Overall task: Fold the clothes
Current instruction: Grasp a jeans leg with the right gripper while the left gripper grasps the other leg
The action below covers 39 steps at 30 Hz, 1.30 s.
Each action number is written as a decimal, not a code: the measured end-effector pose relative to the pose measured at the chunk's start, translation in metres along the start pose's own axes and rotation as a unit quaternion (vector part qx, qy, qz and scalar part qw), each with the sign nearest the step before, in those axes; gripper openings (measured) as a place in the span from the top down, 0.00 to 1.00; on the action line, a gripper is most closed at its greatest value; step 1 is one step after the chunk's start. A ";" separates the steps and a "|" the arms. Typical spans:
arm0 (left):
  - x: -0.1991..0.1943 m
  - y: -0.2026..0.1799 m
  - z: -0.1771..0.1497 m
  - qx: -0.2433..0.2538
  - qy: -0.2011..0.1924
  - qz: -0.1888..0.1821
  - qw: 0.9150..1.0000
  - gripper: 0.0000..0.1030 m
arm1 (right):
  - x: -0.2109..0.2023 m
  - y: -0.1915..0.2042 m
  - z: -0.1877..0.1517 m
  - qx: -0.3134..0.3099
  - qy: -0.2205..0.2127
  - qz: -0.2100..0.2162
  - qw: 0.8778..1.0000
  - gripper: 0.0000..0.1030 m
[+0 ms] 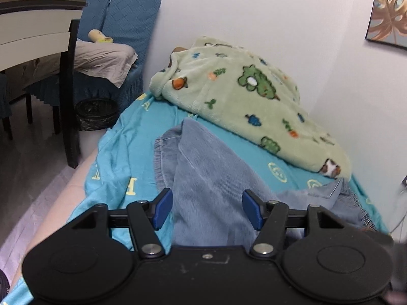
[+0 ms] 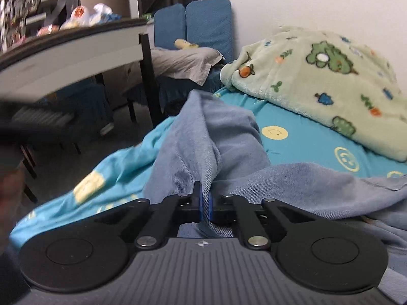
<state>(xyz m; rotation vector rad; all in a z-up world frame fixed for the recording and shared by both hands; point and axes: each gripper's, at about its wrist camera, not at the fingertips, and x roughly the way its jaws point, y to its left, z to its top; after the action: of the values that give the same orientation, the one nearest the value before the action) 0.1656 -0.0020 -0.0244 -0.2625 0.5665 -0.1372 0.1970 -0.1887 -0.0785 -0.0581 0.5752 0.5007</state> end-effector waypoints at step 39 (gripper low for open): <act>0.063 -0.040 -0.012 0.096 0.078 0.015 0.992 0.39 | 0.000 0.061 -0.064 -0.074 0.071 0.006 0.995 0.89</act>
<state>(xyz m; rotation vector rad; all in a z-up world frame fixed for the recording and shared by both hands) 0.2095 -0.0553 -0.0554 -0.0555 0.7082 -0.1837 0.1357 -0.1471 -0.1273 -0.2334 0.6770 0.5537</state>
